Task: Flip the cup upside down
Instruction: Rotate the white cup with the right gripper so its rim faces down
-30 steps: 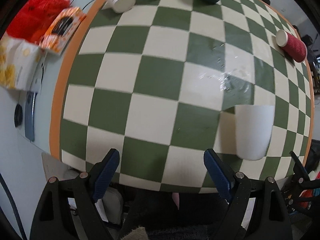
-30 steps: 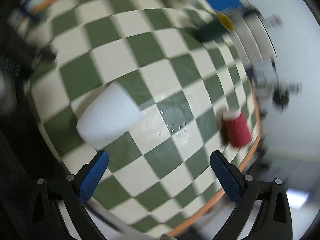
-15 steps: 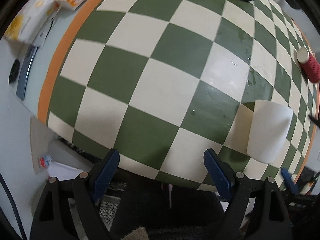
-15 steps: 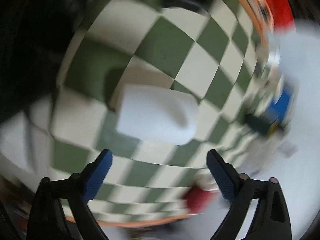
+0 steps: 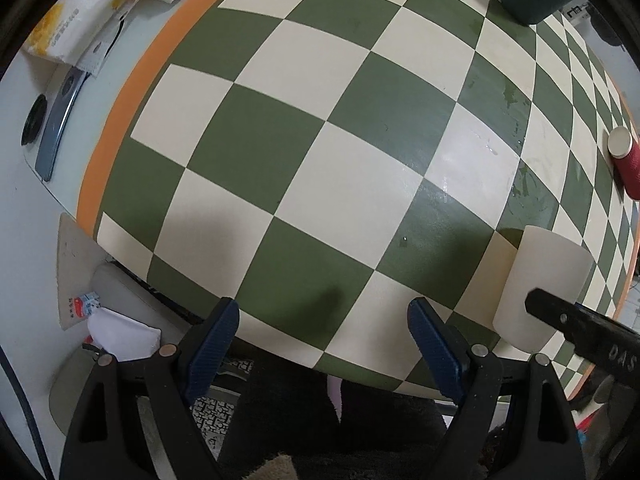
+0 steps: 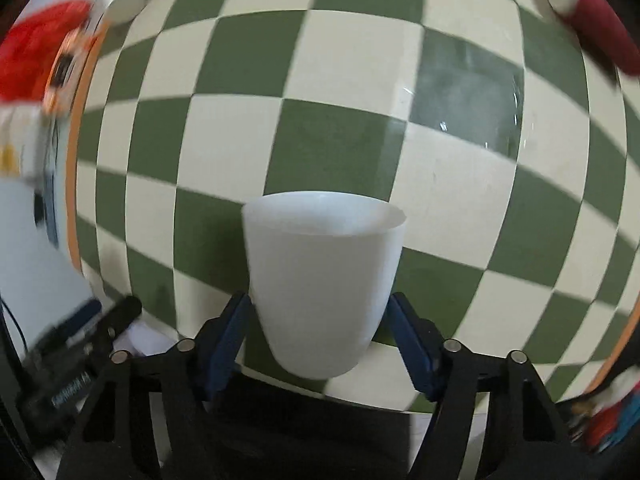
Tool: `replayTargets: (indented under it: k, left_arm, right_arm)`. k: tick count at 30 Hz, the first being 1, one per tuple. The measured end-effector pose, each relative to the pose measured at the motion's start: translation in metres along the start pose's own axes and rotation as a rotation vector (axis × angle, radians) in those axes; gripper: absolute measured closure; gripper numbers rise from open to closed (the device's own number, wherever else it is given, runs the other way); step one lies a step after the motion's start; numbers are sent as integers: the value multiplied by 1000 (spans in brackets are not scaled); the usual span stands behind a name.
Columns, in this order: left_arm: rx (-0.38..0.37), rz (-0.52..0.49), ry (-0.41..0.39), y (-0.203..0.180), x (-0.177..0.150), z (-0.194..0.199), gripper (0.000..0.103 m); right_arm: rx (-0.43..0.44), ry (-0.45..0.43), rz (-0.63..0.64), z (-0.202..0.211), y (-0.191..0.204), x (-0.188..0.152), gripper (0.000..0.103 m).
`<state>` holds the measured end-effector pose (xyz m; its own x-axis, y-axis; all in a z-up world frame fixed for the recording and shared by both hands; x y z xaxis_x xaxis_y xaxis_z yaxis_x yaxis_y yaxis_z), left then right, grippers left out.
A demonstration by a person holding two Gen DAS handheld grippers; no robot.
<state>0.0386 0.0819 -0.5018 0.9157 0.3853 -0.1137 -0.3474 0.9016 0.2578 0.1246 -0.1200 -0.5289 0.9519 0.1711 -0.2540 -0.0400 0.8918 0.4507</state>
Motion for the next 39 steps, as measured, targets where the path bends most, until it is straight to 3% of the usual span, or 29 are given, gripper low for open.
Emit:
replayTargets:
  k: [7,10,14,16,19,22,24,28,32,34,39]
  left_arm:
    - [12,-38,-9,-11,0,0,17]
    - [16,-54,-16,-17,1,2,17]
    - [15,-67,-24,-20,4,6,17]
    - [18,-73,-38,-17,8,8,17]
    - [26,-88,-62,-18,13,12,17]
    - [18,-106,-70,-20,17,13,17]
    - [20,-126,-78,-21,21,12,17]
    - [24,-169,-75,-23,24,4,17]
    - [44,-187,-66,-22,29,-6,17]
    - [49,-188,-61,-20,30,-10,17]
    - [56,-178,-46,-19,40,-19,16]
  right_arm:
    - [70,-83,-142,8,-13,0,32]
    - [76,-67,-157,6,-17,-10,32]
    - [55,-43,-107,10,-12,-11,30]
    - [32,-47,-39,25,-8,-10,21]
    - [-107,-60,182,61,1,-6,12]
    - [-350,-54,521,85,21,-4,9]
    - [-500,3,756,86,36,-10,9]
    - [-770,201,1240,58,52,-37,9]
    - [-1011,428,1640,19,40,-66,9]
    - [-1102,524,1814,4,32,-77,9]
    - [-1231,678,2118,-16,18,-88,9]
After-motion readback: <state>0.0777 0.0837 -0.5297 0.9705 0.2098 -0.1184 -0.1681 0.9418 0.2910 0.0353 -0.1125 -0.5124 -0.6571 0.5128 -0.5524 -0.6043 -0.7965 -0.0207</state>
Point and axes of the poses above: each gripper's, at about its wrist camera, not at the fingertips, and z roughly against the way its jaws point, y to its left, x to its top, the point moved 10 cm from there along -z, roughly the way its jaws point, and after that the axes turned 15 degrees about x, right-handed, at the moved point
